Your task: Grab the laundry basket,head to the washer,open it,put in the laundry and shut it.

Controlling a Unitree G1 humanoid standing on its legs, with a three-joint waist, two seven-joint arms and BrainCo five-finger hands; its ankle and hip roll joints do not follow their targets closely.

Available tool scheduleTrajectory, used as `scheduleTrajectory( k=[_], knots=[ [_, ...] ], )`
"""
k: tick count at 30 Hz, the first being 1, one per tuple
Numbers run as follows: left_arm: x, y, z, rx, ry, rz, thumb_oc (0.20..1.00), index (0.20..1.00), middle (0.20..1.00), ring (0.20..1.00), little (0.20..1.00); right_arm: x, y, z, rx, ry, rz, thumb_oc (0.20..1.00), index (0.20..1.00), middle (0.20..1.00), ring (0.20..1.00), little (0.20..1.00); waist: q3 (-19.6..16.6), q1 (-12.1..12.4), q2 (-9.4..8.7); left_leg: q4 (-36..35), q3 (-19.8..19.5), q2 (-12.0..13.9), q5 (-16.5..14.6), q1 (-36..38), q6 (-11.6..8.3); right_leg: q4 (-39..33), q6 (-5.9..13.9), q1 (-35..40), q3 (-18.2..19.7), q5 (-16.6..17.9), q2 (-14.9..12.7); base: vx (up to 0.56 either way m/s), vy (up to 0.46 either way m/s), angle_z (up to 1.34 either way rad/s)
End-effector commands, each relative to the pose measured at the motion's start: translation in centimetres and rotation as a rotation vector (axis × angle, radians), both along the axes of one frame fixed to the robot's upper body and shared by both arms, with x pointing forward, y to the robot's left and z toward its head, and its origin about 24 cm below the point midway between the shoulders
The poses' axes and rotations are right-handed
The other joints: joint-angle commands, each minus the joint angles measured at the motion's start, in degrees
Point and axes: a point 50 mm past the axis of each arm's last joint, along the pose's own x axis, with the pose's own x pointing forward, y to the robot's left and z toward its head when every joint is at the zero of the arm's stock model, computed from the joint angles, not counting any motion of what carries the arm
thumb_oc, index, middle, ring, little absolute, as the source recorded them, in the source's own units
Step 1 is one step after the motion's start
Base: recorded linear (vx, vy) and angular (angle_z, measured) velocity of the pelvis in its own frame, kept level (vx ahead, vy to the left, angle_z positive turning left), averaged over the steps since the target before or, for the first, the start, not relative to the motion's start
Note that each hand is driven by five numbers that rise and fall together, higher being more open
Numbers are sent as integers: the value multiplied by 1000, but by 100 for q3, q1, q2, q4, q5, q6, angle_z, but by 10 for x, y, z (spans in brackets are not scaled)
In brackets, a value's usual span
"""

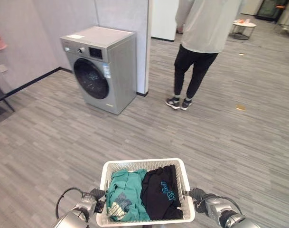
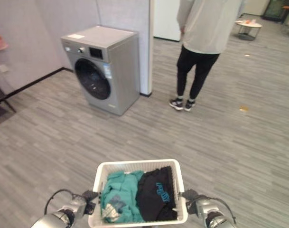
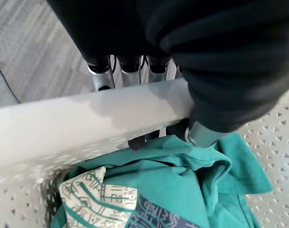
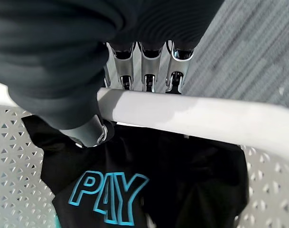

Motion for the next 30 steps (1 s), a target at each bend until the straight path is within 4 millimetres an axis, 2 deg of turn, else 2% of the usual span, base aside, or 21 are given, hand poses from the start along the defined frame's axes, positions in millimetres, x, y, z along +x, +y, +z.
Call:
scheduleTrajectory(
  k=[1, 3, 4, 6, 8, 9, 12, 13, 14, 15, 16, 17, 18, 19, 20, 21, 23, 24, 26, 28, 30],
  knots=[
    [30, -57, 9, -192, -87, -43, 200, 200, 200, 200, 200, 9, -3, 6, 92, -63, -73, 200, 200, 200, 200, 200, -44, 27, 275, -2679, 328, -205, 666, 384, -44, -428, 1427, 140, -379, 599, -407, 399, 68, -5],
    [33, -55, 11, -185, -105, -43, 200, 200, 200, 200, 200, 15, -1, 10, 97, -92, -65, 200, 200, 200, 200, 200, -72, 87, 344, -3927, 493, -596, 666, 61, 102, -455, 1534, 279, -298, 510, -355, 370, 93, -20],
    [34, -51, 12, -182, -112, -31, 200, 200, 200, 200, 200, 19, 2, 12, 98, -110, -53, 200, 200, 200, 200, 200, -69, 189, 426, -4600, 368, -805, 1060, -144, 199, -476, 1501, 360, -184, 502, -231, 364, 86, -19],
    [35, -48, 13, -186, -121, -14, 200, 200, 200, 200, 200, 24, 6, 14, 104, -126, -33, 200, 200, 200, 200, 200, -45, 350, 558, -5598, 40, -935, 1503, -312, 155, -497, 1480, 632, 80, 313, -62, 420, 75, -44],
    [34, -45, 13, -185, -123, -6, 200, 200, 200, 200, 200, 28, 7, 16, 103, -137, -23, 200, 200, 200, 200, 200, -56, 470, 633, -5904, -70, -914, 1750, -462, 51, -483, 1433, 841, 291, 166, 27, 541, 98, -99],
    [33, -39, 12, -179, -120, 7, 200, 200, 200, 200, 200, 31, 10, 17, 111, -135, -8, 200, 200, 200, 200, 200, -137, 523, 654, -5835, -133, -926, 1826, -266, 134, -383, 1450, 1019, 494, -32, 16, 670, 178, -126],
    [23, -33, 8, -171, -96, 21, 200, 200, 200, 200, 200, 27, 16, 14, 123, -124, 5, 200, 200, 200, 200, 200, -361, 552, 576, -5501, 3, -1019, 1529, -175, 466, 118, 1535, 1065, 661, -177, -270, 577, 251, -76],
    [19, -31, 6, -168, -87, 25, 200, 200, 200, 200, 200, 24, 18, 12, 136, -115, 9, 200, 200, 200, 200, 200, -439, 547, 460, -5310, 130, -1117, 1168, -25, 651, 772, 1725, 931, 669, 130, -532, 479, 257, -37],
    [19, -31, 6, -168, -86, 25, 200, 200, 200, 200, 200, 24, 18, 12, 136, -115, 9, 200, 200, 200, 200, 200, -443, 552, 458, -5305, 136, -1116, 1163, -29, 652, 779, 1727, 923, 675, 126, -534, 569, 357, -24],
    [21, -33, 7, -170, -92, 20, 200, 200, 200, 200, 200, 25, 20, 13, 156, -119, 6, 200, 200, 200, 200, 200, -413, 518, 461, -5226, 278, -1163, 892, 241, 825, 2048, 1973, 513, 696, 991, -796, 269, 197, 6],
    [21, -33, 7, -170, -92, 20, 200, 200, 200, 200, 200, 25, 20, 13, 156, -119, 5, 200, 200, 200, 200, 200, -415, 524, 459, -5225, 285, -1163, 890, 239, 826, 2057, 1975, 504, 703, 987, -799, 395, 299, -9],
    [23, -35, 7, -175, -99, 17, 200, 200, 200, 200, 200, 27, 21, 14, 160, -125, 16, 200, 200, 200, 200, 200, -345, 490, 517, -5260, 314, -1176, 816, 445, 897, 2587, 2013, 249, 642, 1326, -912, 221, 194, -7],
    [25, -37, 8, -178, -104, 14, 200, 200, 200, 200, 200, 27, 21, 14, 160, -125, 15, 200, 200, 200, 200, 200, -268, 441, 604, -5365, 324, -1169, 756, 680, 943, 3029, 2004, 42, 525, 1407, -976, 332, 278, -17],
    [25, -37, 8, -175, -104, 10, 200, 200, 200, 200, 200, 26, 19, 14, 159, -126, 5, 200, 200, 200, 200, 200, -224, 406, 694, -5401, 336, -1152, 689, 818, 963, 3288, 1997, -187, 394, 1426, -998, 311, 231, 4],
    [27, -37, 9, -171, -107, 8, 200, 200, 200, 200, 200, 24, 18, 13, 163, -122, -8, 200, 200, 200, 200, 200, -150, 311, 731, -5469, 237, -1200, 625, 990, 973, 3435, 1961, -502, 346, 1206, -919, 345, 208, 4],
    [29, -35, 11, -165, -108, 12, 200, 200, 200, 200, 200, 22, 17, 12, 164, -119, -24, 200, 200, 200, 200, 200, -78, 215, 759, -5567, 186, -1231, 579, 1191, 927, 3211, 1907, -821, 138, 983, -885, 361, 157, 10],
    [32, -35, 13, -168, -117, 6, 200, 200, 200, 200, 200, 20, 15, 11, 171, -114, -39, 200, 200, 200, 200, 200, -4, 111, 778, -5635, 119, -1268, 522, 1436, 828, 2548, 1867, -998, -362, 873, -985, 456, 55, 61],
    [33, -37, 13, -165, -112, -11, 200, 200, 200, 200, 200, 18, 11, 10, 171, -109, -82, 200, 200, 200, 200, 200, 51, -68, 636, -5618, -172, -1484, 317, 1740, 653, 749, 1878, -1333, -315, 959, -701, 460, -38, 83],
    [35, -37, 14, -166, -119, -14, 200, 200, 200, 200, 200, 19, 11, 11, 176, -114, -90, 200, 200, 200, 200, 200, 57, -96, 607, -5639, -242, -1502, 200, 1874, 586, 325, 1995, -1490, -325, 1059, -766, 422, -48, 57],
    [37, -36, 15, -166, -128, -10, 200, 200, 200, 200, 200, 19, 10, 11, 180, -119, -93, 200, 200, 200, 200, 200, 63, -157, 570, -5569, -271, -1467, 117, 1932, 546, -168, 2096, -1612, -508, 1399, -945, 318, -62, 54],
    [33, -38, 13, -165, -109, -19, 200, 200, 200, 200, 200, 14, 8, 9, 177, -105, -87, 200, 200, 200, 200, 200, -9, -195, 487, -5276, -514, -1485, 33, 2047, 537, 23, 2023, -1502, -95, 1368, -775, 355, -102, 56]
  ],
)
